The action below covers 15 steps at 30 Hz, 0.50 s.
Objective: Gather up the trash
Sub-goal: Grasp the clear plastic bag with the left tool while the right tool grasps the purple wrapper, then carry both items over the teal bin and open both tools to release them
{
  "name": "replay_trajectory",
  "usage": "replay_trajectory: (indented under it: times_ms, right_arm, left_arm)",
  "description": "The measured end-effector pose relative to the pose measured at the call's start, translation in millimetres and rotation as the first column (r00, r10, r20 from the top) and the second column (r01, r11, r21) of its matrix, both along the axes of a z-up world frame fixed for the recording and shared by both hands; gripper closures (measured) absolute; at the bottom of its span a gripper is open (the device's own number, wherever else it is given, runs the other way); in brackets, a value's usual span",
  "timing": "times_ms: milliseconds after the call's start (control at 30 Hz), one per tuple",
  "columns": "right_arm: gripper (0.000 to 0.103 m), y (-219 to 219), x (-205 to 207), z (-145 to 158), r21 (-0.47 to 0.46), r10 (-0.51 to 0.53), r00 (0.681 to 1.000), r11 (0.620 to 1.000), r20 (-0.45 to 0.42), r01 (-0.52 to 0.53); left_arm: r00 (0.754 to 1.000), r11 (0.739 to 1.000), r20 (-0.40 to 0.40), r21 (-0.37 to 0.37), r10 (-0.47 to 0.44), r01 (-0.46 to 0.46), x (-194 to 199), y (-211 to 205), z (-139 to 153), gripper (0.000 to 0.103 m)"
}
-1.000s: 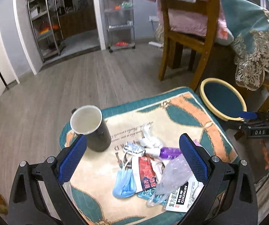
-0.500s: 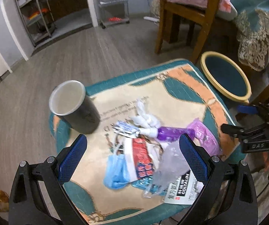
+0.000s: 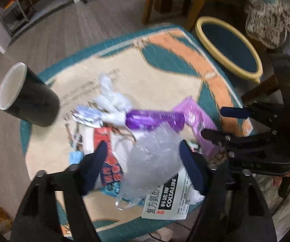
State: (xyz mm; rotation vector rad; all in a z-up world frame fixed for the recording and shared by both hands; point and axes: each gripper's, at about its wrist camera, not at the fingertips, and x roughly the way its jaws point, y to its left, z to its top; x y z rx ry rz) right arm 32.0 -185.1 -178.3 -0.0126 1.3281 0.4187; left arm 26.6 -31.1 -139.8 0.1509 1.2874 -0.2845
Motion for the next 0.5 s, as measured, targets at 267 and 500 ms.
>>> replay_trajectory:
  times_ms: [267,500]
  right_arm:
    - [0.086,0,5,-1,0.028,0.006,1.0,1.0,-0.001,-0.006]
    - [0.087,-18,12,45,0.077,-0.048,0.993,0.996,0.107,0.04]
  left_arm:
    - [0.998,0.998,-0.016,0.011,-0.056,0.056,0,-9,-2,0.092]
    - [0.993,0.997,0.118,-0.074,0.012,-0.003,1,9,43,0.093]
